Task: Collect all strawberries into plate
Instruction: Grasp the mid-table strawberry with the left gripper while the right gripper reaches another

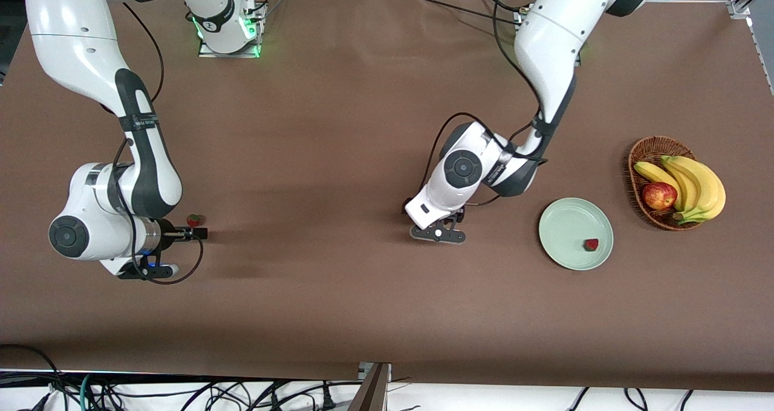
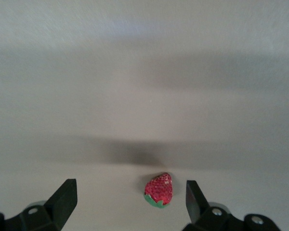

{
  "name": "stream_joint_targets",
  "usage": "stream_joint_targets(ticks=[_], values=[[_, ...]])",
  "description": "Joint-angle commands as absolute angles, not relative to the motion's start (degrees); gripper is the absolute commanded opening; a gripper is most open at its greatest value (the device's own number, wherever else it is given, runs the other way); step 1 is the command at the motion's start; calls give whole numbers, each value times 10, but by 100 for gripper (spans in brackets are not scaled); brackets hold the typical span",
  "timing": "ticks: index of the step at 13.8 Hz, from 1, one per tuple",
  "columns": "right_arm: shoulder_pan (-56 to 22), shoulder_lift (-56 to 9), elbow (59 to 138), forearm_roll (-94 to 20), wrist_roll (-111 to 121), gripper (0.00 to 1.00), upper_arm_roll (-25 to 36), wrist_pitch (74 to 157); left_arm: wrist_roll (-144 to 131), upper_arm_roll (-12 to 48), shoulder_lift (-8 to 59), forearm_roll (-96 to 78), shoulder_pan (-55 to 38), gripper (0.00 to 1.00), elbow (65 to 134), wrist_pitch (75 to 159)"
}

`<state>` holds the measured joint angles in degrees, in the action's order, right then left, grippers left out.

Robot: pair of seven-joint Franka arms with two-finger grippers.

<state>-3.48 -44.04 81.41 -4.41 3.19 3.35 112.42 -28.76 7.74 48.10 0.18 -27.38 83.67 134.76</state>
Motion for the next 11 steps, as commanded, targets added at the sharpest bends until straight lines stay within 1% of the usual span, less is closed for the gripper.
stream_joint_targets(ticks=[1, 3, 4, 5, 6, 7, 9, 10, 11], values=[[-38, -431, 851, -43, 39, 100, 35, 1144, -314, 60, 490, 31, -289, 100, 819, 1346], [-38, -428, 866, -43, 39, 100, 40, 1145, -321, 60, 494, 38, -295, 100, 821, 1346], [-37, -427, 869, -43, 40, 100, 41, 1145, -325, 60, 497, 38, -299, 98, 824, 1346], [-37, -427, 873, -43, 47, 100, 43, 1145, -326, 59, 497, 39, -299, 89, 829, 1346], [-38, -427, 876, -43, 54, 100, 51, 1146, -325, 59, 496, 39, -299, 67, 828, 1346], [-38, -427, 883, -43, 61, 100, 53, 1150, -326, 59, 496, 39, -300, 49, 827, 1346], [-37, -414, 918, -43, 76, 100, 59, 1179, -328, 59, 496, 39, -299, 26, 827, 1346], [-37, -404, 938, -43, 78, 100, 59, 1199, -328, 59, 495, 38, -299, 16, 827, 1346], [-38, -400, 951, -43, 77, 100, 59, 1213, -328, 59, 493, 38, -298, 16, 827, 1346]])
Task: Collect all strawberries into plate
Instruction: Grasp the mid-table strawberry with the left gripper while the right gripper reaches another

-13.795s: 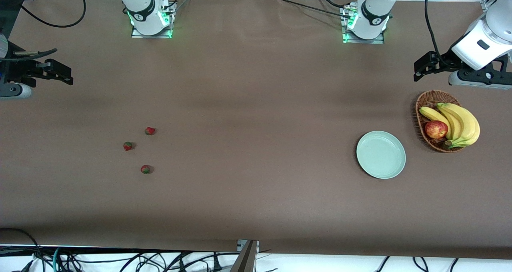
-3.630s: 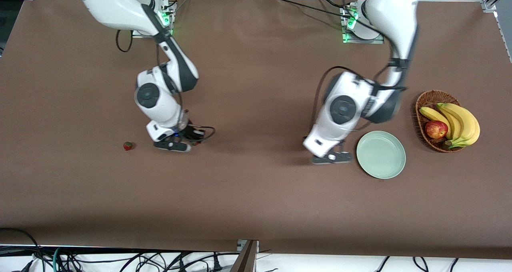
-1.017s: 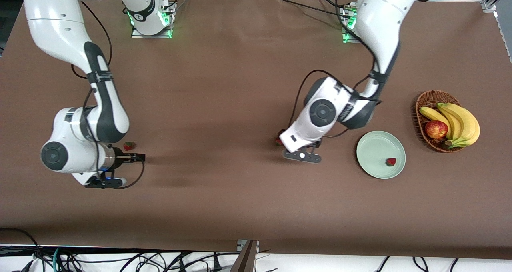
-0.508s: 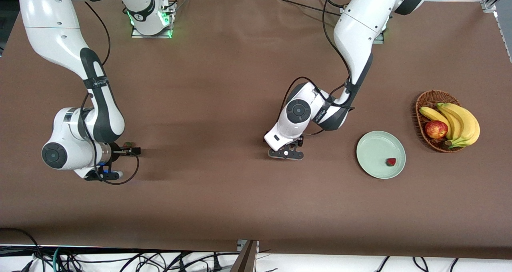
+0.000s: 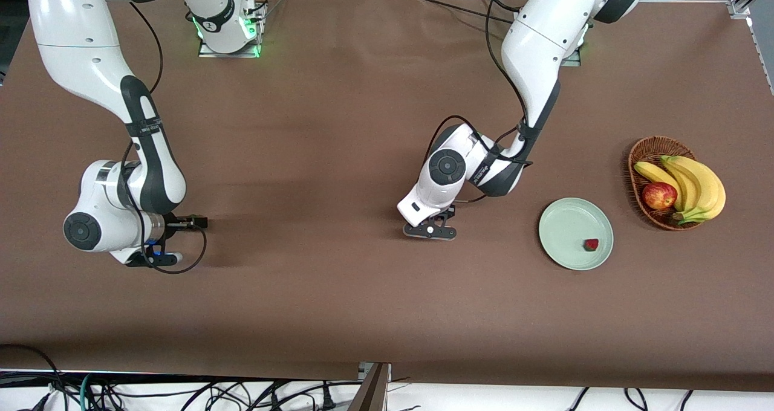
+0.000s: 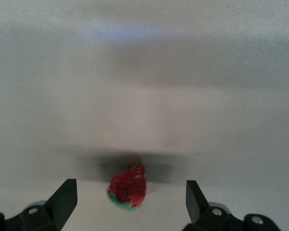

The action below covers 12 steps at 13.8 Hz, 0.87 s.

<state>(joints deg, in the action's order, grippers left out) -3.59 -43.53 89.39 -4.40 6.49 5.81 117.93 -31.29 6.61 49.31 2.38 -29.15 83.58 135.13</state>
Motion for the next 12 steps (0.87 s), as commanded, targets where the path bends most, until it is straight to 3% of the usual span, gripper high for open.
stream_joint_targets(ticks=[1, 5, 8, 12], values=[[-38, -399, 957, -43, 78, 100, 59, 1220, -330, 59, 491, 38, -296, 17, 826, 1345], [-38, -394, 969, -43, 81, 96, 59, 1225, -336, 55, 476, 38, -290, 17, 826, 1330], [-38, -394, 969, -43, 81, 57, 59, 1224, -330, 12, 419, 39, -290, 17, 819, 1239], [-38, -394, 969, -47, 81, 23, 59, 1223, -273, -77, 393, 39, -276, 12, 821, 1178]])
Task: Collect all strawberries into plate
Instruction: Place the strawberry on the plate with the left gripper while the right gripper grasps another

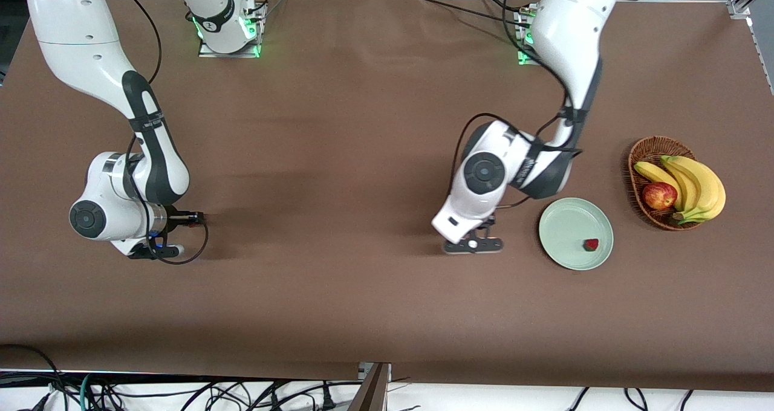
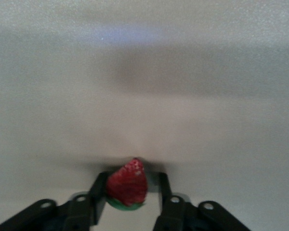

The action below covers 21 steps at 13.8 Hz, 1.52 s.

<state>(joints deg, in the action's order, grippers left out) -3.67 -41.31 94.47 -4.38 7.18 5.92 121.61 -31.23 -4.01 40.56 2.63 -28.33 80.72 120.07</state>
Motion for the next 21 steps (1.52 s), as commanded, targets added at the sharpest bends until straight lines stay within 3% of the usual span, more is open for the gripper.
stream_joint_targets(ticks=[1, 6, 9, 12, 13, 14, 15, 21], values=[[-38, -394, 964, -48, 77, 19, 57, 1223, -230, -96, 393, 39, -269, 12, 825, 1158], [-78, -395, 919, -109, -16, 19, 18, 1225, -99, -98, 404, 39, -165, 13, 830, 1128], [-174, -402, 887, -108, -197, 20, 14, 1235, -38, -97, 422, 31, -135, 17, 837, 1134], [-274, -433, 846, -108, -391, 19, 13, 1302, -38, -96, 449, 29, -135, 17, 838, 1154], [-306, -445, 840, -108, -442, 20, 14, 1341, -38, -96, 453, 29, -135, 23, 838, 1157], [-335, -460, 830, -109, -489, 19, 13, 1383, -38, -96, 455, 29, -135, 43, 838, 1158], [-364, -475, 820, -109, -534, 20, 13, 1420, -39, -96, 456, 30, -135, 99, 838, 1158], [-458, -561, 741, -108, -650, 21, 13, 1521, -38, -96, 459, 30, -135, 100, 838, 1158]])
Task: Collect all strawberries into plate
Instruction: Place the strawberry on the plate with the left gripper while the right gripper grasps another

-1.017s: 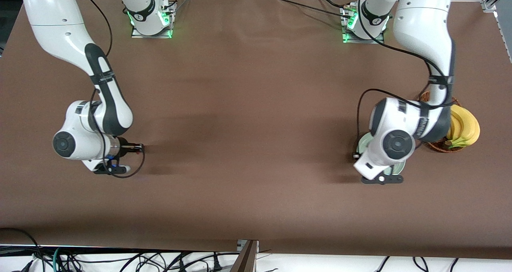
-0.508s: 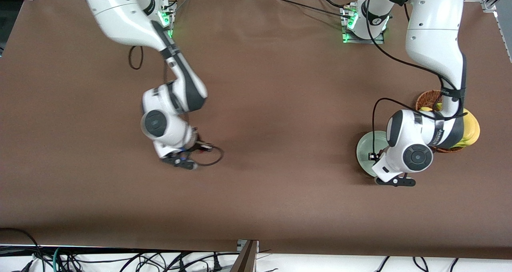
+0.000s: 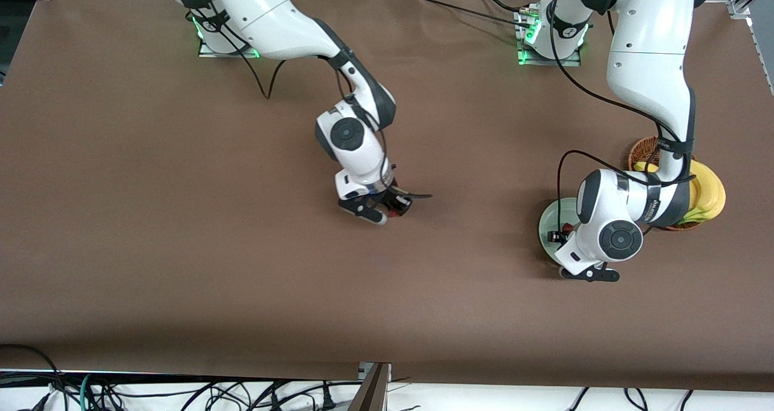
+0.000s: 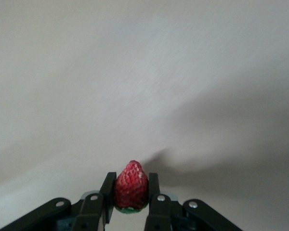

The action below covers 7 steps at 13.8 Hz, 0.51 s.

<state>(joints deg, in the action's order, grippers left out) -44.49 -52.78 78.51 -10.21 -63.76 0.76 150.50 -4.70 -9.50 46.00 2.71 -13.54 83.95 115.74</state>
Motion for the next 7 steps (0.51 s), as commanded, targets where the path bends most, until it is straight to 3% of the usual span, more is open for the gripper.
stream_joint_targets(ticks=[1, 2, 3, 4, 7], values=[[-463, -569, 737, -108, -650, 21, 13, 1535, -38, -96, 459, 30, -136, 100, 837, 1158], [-468, -571, 737, -108, -653, 23, 13, 1543, -39, -96, 459, 30, -136, 100, 838, 1158], [-470, -571, 737, -108, -657, 47, 13, 1545, -38, -96, 459, 30, -136, 100, 837, 1158], [-470, -570, 737, -105, -655, 98, 14, 1545, -38, -96, 459, 30, -136, 100, 837, 1158], [-461, -547, 734, -73, -625, 100, 25, 1522, -38, -96, 456, 30, -137, 100, 837, 1156]])
